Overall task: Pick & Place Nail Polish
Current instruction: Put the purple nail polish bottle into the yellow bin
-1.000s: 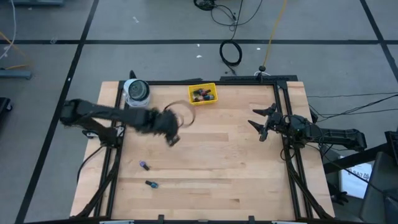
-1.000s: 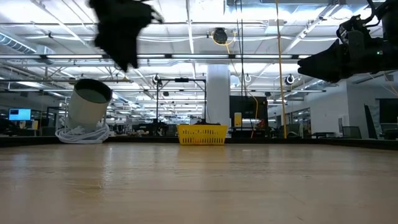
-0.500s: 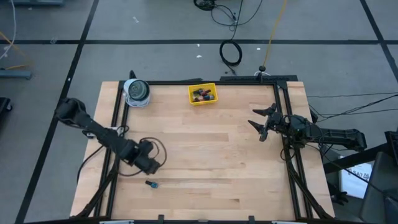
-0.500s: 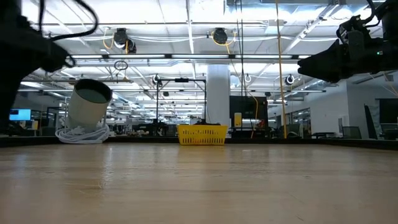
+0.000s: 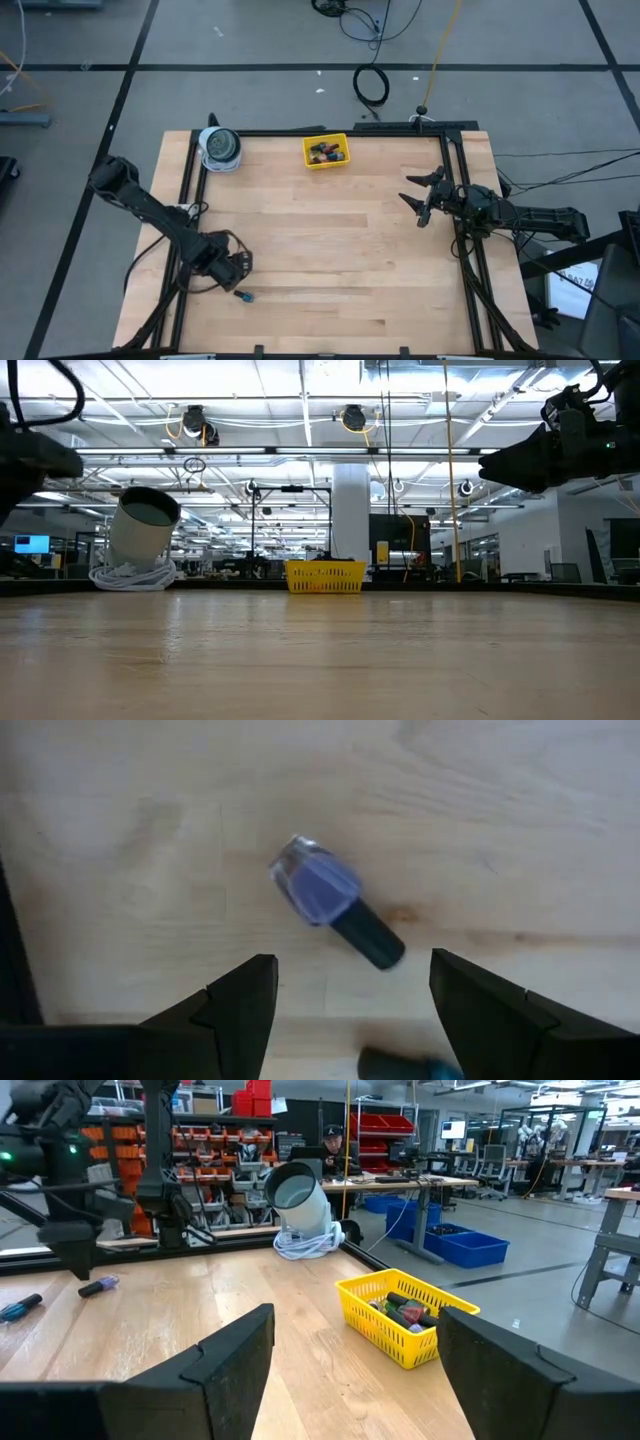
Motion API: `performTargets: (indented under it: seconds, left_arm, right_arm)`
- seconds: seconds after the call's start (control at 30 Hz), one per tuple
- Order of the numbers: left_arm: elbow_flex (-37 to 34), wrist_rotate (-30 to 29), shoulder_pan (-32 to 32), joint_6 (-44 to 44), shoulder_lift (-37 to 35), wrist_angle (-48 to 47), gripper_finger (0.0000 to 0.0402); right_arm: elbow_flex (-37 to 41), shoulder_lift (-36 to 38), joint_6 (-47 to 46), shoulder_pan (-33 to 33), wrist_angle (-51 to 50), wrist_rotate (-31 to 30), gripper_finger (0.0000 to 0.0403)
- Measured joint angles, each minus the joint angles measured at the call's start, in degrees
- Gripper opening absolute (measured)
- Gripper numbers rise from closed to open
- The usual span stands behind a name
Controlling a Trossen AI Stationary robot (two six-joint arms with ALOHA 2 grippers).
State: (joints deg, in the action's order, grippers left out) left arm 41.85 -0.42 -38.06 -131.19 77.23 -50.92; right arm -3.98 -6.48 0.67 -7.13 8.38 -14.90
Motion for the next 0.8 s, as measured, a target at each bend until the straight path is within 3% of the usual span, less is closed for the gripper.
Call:
performTargets:
  seconds: [0.37, 0.57, 0.8]
  left_arm:
    - [-8.51, -2.86, 0.44, -7.84, -0.09, 8.0, 0.0257]
    - [-8.86, -10.3, 2.2, 0.92, -0.04, 8.26, 0.0257]
    - [-8.92, -14.68, 5.23, 10.76, 0.02, 13.77, 0.0257]
  right_arm:
    - [-0.01, -0.02, 0.0, 0.01, 0.0, 0.0, 0.0267]
    - [-0.01, 0.0, -0.02, 0.01, 0.0, 0.0, 0.0267]
    - [-0.01, 0.0, 0.0, 0.01, 0.0, 0.0, 0.0267]
